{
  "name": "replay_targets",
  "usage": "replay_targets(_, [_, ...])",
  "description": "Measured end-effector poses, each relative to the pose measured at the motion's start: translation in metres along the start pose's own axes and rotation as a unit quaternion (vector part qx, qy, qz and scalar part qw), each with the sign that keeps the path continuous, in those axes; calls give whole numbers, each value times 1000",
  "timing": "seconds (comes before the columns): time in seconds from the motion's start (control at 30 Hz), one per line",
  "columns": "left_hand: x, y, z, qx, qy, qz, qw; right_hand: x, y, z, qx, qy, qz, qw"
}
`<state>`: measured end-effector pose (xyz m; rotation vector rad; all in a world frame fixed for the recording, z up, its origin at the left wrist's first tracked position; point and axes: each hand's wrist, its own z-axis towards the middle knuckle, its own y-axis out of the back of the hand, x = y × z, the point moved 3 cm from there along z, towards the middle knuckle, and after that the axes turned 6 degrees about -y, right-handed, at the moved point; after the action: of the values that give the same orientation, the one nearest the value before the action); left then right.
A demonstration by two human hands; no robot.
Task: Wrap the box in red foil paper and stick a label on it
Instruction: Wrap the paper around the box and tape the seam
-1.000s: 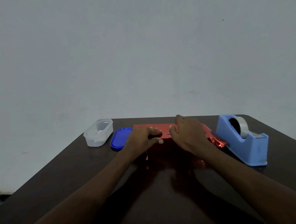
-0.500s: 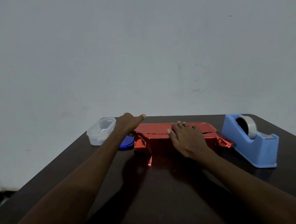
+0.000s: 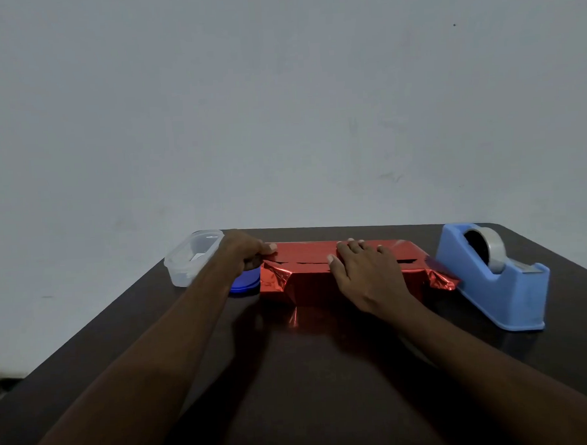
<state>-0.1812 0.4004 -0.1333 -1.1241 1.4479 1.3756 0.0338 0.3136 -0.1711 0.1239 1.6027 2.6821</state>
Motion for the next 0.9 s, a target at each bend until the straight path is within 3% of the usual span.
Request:
replay_targets(0.1, [-2, 2, 3, -21, 3, 103, 994, 0, -1, -1, 2, 0, 5, 1000])
replay_targets(0.13, [-4, 5, 5, -40, -15, 198, 979, 0, -2, -1, 3, -2, 3, 1000])
replay_targets(0.2, [-10, 6, 9, -119, -113, 364, 917, 1, -3, 0, 3, -4, 1, 1000])
replay_targets(0.27, [-21, -7, 0, -169, -259, 349, 884, 1, -5, 1, 0, -7, 0, 1000])
replay_targets(0.37, [-32, -52, -24, -62, -409, 287, 864, 1, -4, 0, -1, -8, 3, 1000])
replay_targets(0.43, [-21, -81, -30, 43, -402, 323, 856, 1, -3, 0, -1, -9, 8, 1000])
replay_targets(0.5, [-2, -94, -28, 87, -369, 417, 826, 0, -2, 1, 2, -11, 24, 1000])
replay_targets(0.57, [7, -94, -29, 81, -364, 485, 791, -1, -1, 2, 6, -8, 40, 999])
replay_targets(0.67, [6, -92, -35, 65, -380, 502, 774, -8, 3, 5, 32, 0, 54, 998])
replay_targets(0.8, [6, -92, -36, 53, -384, 499, 775, -37, 7, 0, 77, -5, 10, 997])
replay_targets(0.9, [8, -93, -36, 45, -381, 510, 770, -60, 13, -12, 67, -18, -14, 997])
